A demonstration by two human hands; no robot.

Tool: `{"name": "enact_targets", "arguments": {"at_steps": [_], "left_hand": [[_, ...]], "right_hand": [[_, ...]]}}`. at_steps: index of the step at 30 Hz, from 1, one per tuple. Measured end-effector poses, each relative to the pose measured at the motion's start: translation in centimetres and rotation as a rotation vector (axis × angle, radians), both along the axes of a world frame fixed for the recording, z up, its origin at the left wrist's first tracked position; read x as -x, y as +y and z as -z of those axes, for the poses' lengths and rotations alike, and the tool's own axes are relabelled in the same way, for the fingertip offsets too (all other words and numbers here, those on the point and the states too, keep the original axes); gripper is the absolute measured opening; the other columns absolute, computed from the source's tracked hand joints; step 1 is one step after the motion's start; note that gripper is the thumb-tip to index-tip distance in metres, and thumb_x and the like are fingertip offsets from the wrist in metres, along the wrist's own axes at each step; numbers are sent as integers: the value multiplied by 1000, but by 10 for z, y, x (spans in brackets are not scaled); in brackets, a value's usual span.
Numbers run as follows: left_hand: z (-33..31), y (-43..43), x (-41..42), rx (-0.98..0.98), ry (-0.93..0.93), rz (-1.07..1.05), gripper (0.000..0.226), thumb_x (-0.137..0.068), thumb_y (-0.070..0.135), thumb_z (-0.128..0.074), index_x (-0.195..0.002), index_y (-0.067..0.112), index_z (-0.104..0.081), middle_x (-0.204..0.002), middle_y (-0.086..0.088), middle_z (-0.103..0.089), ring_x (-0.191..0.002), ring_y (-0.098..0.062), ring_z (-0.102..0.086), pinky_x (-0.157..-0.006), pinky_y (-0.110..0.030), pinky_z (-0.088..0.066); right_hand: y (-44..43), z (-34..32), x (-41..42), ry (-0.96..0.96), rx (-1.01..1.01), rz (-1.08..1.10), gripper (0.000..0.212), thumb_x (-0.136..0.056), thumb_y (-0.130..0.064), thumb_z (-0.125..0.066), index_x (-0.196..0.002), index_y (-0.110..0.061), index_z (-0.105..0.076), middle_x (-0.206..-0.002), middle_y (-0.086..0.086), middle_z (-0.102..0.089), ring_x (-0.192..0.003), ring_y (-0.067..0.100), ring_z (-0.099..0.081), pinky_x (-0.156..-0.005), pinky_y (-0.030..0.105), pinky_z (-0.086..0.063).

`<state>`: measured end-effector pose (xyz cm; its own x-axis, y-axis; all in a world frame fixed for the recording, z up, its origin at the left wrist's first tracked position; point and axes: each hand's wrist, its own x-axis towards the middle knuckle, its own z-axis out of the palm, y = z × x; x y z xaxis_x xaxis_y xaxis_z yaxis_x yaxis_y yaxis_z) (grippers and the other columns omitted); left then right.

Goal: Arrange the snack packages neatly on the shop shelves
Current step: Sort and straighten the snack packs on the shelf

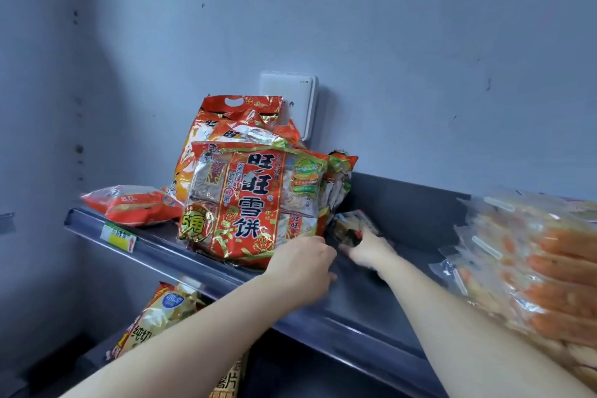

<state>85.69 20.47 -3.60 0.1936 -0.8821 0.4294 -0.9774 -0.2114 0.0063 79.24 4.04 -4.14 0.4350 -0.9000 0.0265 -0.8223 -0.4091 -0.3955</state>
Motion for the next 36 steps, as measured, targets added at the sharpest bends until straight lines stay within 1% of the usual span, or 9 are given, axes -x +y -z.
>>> {"name": "enact_targets", "arguments": {"at_steps": [3,7,13,16,19,24,29,32,36], "left_hand": [[4,0,-7,20,1,55,28,-94,35,-54,-110,15,-63,-111,-3,-58,-112,-23,-49,-82,-36,-45],[15,-1,-13,81,1,107,28,-94,36,-52,-104,13,-65,-105,-3,-60,-111,-21,-46,-77,-31,-41],[24,-1,-18,192,41,165,33,-96,39,-45,-107,18,-68,-103,1,-63,-108,-16,-46,-80,-27,-39],[27,-3,-20,214,61,175,33,-95,40,-45,-107,20,-69,-103,3,-63,-109,-15,-46,-81,-26,-40],[27,-4,-22,214,86,156,34,-94,45,-47,-108,22,-68,-103,5,-63,-111,-14,-46,-85,-27,-43],[23,-4,-9,216,159,135,65,-78,76,-47,-115,25,-59,-106,7,-63,-107,-15,-51,-82,-31,-47],[23,3,17,153,373,230,115,-63,73,-68,-150,26,-10,-131,3,-55,-117,-19,-55,-90,-38,-50],[17,11,35,271,641,381,114,-62,52,-82,-147,26,-11,-124,7,-60,-109,-15,-60,-85,-40,-53],[10,24,63,442,797,477,83,-72,22,-81,-137,26,-31,-108,8,-65,-98,-14,-63,-85,-41,-53]], "right_hand": [[-2,-2,-6,139,125,23,75,-82,-66,-53,-146,-43,-21,-141,6,-49,-128,32,-45,-98,37,-42],[-4,-7,-9,112,256,19,81,-86,-24,-59,-151,-39,-13,-123,6,-60,-108,30,-59,-77,33,-50],[13,-3,-2,31,361,39,49,-84,-5,-55,-130,-17,-42,-118,12,-60,-107,34,-56,-73,35,-47],[24,-12,4,-62,202,64,43,-79,-13,-57,-121,-19,-48,-113,7,-61,-89,28,-66,-66,31,-52],[40,-18,15,-459,-47,138,18,-69,-5,-55,-85,-13,-59,-81,8,-67,-50,22,-64,-58,33,-60],[76,-29,42,-1051,-418,171,9,-72,8,-51,-73,2,-57,-60,18,-54,-41,19,-43,-40,22,-43],[106,-35,71,-1176,-587,134,7,-79,-2,-56,-73,-5,-59,-45,1,-52,-35,9,-35,-31,15,-19],[124,-42,92,-1179,-734,9,22,-85,-10,-59,-66,-15,-50,-44,-5,-42,-32,6,-27,-31,13,-12],[149,-50,129,-1125,-602,-117,26,-87,-16,-66,-65,-14,-52,-41,-3,-38,-33,7,-24,-34,16,-12]]}}
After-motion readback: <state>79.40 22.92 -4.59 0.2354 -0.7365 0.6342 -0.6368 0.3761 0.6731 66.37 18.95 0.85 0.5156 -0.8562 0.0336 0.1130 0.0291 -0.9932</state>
